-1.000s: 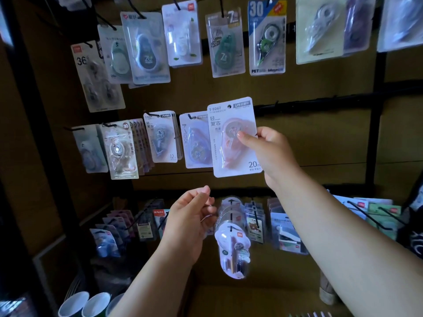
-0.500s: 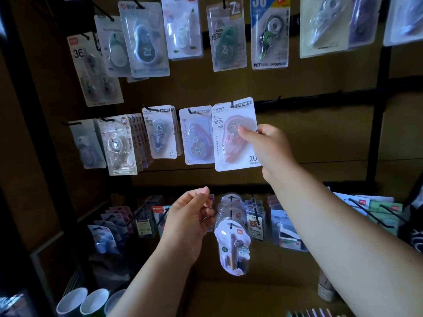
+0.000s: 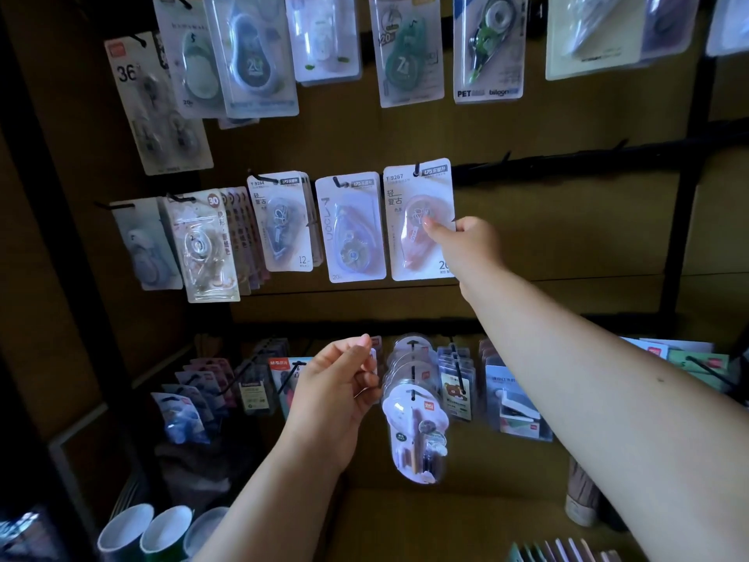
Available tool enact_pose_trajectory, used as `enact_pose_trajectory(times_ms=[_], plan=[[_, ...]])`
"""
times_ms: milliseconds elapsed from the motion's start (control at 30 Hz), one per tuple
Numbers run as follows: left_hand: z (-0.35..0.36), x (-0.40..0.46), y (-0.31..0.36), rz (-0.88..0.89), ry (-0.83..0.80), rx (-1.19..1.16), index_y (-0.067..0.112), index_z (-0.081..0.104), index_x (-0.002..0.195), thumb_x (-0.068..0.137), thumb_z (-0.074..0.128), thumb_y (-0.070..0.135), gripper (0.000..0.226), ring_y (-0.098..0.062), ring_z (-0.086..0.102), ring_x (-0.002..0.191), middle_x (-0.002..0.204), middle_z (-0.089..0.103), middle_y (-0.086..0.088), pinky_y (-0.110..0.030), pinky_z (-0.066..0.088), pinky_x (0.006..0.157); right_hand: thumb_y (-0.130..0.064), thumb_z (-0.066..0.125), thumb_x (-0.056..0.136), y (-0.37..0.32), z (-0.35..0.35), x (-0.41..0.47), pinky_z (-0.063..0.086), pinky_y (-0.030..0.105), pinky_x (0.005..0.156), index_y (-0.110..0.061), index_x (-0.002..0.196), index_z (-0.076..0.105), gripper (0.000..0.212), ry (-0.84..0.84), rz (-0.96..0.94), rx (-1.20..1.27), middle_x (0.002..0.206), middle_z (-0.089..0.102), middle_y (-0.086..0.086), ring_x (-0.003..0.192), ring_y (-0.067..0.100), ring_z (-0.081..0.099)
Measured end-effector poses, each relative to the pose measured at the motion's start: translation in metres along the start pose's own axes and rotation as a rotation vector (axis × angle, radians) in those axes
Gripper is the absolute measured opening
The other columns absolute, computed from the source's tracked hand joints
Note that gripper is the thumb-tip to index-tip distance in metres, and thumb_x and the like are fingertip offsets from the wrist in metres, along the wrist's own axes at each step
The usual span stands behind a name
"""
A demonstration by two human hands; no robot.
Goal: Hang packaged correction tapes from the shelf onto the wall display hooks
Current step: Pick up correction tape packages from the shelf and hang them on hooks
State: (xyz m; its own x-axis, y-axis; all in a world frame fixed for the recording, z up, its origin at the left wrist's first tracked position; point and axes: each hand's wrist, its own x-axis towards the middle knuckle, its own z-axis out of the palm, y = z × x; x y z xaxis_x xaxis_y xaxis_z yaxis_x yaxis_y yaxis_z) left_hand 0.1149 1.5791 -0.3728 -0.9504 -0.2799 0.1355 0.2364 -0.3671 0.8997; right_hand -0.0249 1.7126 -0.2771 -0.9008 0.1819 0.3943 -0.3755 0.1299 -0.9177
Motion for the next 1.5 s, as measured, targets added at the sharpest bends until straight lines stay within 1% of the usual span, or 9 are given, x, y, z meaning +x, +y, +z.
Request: enact_pose_trajectory(times_ms=[100, 233, 367, 500, 667, 933, 1033, 1200, 1500], plan=[[-0.001, 0.001, -0.002, -0.002, 0.007, 0.004, 0.015, 0.057, 0.069, 0.097, 0.055, 0.014, 0.028, -0.007, 0.046, 0.048, 0.054, 0.052, 0.003, -0.023, 0.041, 0.054, -0.046, 0.066, 0.085, 0.008, -0.001, -0.004, 0.043, 0.030, 0.063, -0.002, 0.102, 0.059, 0.048, -0.004, 0.001, -0.034, 0.086, 0.056, 0.008, 0.074, 0.019, 0.051], [-0.003, 0.001, -0.006, -0.014, 0.006, 0.007, 0.014, 0.057, 0.072, 0.097, 0.056, 0.015, 0.024, -0.007, 0.045, 0.049, 0.055, 0.052, 0.004, -0.023, 0.042, 0.054, -0.046, 0.065, 0.085, 0.022, -0.005, -0.013, 0.055, 0.039, 0.076, -0.008, 0.095, 0.056, 0.040, -0.021, 0.024, -0.055, 0.080, 0.059, 0.001, 0.071, 0.018, 0.061], [-0.001, -0.003, -0.010, -0.031, 0.004, 0.011, 0.014, 0.057, 0.076, 0.096, 0.057, 0.014, 0.020, -0.006, 0.045, 0.048, 0.056, 0.053, 0.004, -0.021, 0.042, 0.052, -0.044, 0.065, 0.086, 0.035, -0.014, -0.027, 0.051, 0.032, 0.068, -0.010, 0.099, 0.059, 0.036, -0.047, 0.063, -0.033, 0.078, 0.067, 0.001, 0.064, 0.014, 0.060], [0.000, -0.009, -0.019, -0.057, 0.010, 0.055, 0.015, 0.055, 0.074, 0.096, 0.057, 0.015, 0.022, -0.006, 0.045, 0.049, 0.057, 0.053, 0.003, -0.023, 0.041, 0.055, -0.044, 0.066, 0.084, 0.044, -0.024, -0.046, 0.050, 0.030, 0.065, -0.014, 0.085, 0.058, 0.031, -0.059, 0.062, -0.041, 0.076, 0.069, 0.001, 0.060, 0.013, 0.059], [-0.003, -0.012, -0.043, -0.101, 0.039, 0.200, 0.013, 0.061, 0.079, 0.094, 0.061, 0.017, 0.015, -0.008, 0.048, 0.051, 0.062, 0.055, 0.000, -0.024, 0.044, 0.056, -0.047, 0.063, 0.084, 0.061, -0.039, -0.079, 0.054, 0.038, 0.078, -0.015, 0.086, 0.061, 0.032, -0.095, -0.006, -0.203, 0.077, 0.071, -0.002, 0.076, 0.020, 0.068], [-0.005, -0.025, -0.103, -0.225, -0.031, 0.399, 0.009, 0.058, 0.076, 0.093, 0.062, 0.014, 0.019, -0.009, 0.045, 0.044, 0.059, 0.054, -0.003, -0.023, 0.042, 0.050, -0.046, 0.063, 0.085, 0.103, -0.078, -0.134, 0.052, 0.033, 0.070, -0.020, 0.083, 0.061, 0.026, -0.164, -0.043, -0.370, 0.078, 0.066, -0.002, 0.077, 0.016, 0.064], [-0.006, -0.027, -0.129, -0.261, -0.055, 0.492, 0.009, 0.057, 0.071, 0.093, 0.062, 0.011, 0.023, -0.011, 0.045, 0.043, 0.058, 0.053, -0.005, -0.022, 0.040, 0.045, -0.047, 0.063, 0.085, 0.126, -0.094, -0.149, 0.054, 0.039, 0.071, -0.023, 0.078, 0.059, 0.025, -0.168, -0.018, -0.419, 0.075, 0.066, -0.003, 0.074, 0.016, 0.065], [-0.010, -0.027, -0.172, -0.320, -0.138, 0.630, 0.011, 0.053, 0.059, 0.093, 0.063, 0.013, 0.035, -0.017, 0.040, 0.043, 0.052, 0.048, -0.007, -0.020, 0.034, 0.043, -0.050, 0.063, 0.083, 0.176, -0.110, -0.174, 0.047, 0.030, 0.063, -0.025, 0.071, 0.057, 0.028, -0.185, 0.084, -0.573, 0.069, 0.062, -0.007, 0.068, 0.011, 0.061], [-0.019, -0.024, -0.240, -0.480, -0.126, 0.704, 0.009, 0.062, 0.077, 0.091, 0.064, 0.013, 0.015, -0.014, 0.049, 0.052, 0.061, 0.056, -0.004, -0.026, 0.043, 0.051, -0.048, 0.060, 0.086, 0.276, -0.120, -0.190, 0.038, 0.029, 0.058, -0.023, 0.072, 0.054, 0.029, -0.287, 0.344, -0.764, 0.075, 0.063, -0.005, 0.073, 0.016, 0.058]])
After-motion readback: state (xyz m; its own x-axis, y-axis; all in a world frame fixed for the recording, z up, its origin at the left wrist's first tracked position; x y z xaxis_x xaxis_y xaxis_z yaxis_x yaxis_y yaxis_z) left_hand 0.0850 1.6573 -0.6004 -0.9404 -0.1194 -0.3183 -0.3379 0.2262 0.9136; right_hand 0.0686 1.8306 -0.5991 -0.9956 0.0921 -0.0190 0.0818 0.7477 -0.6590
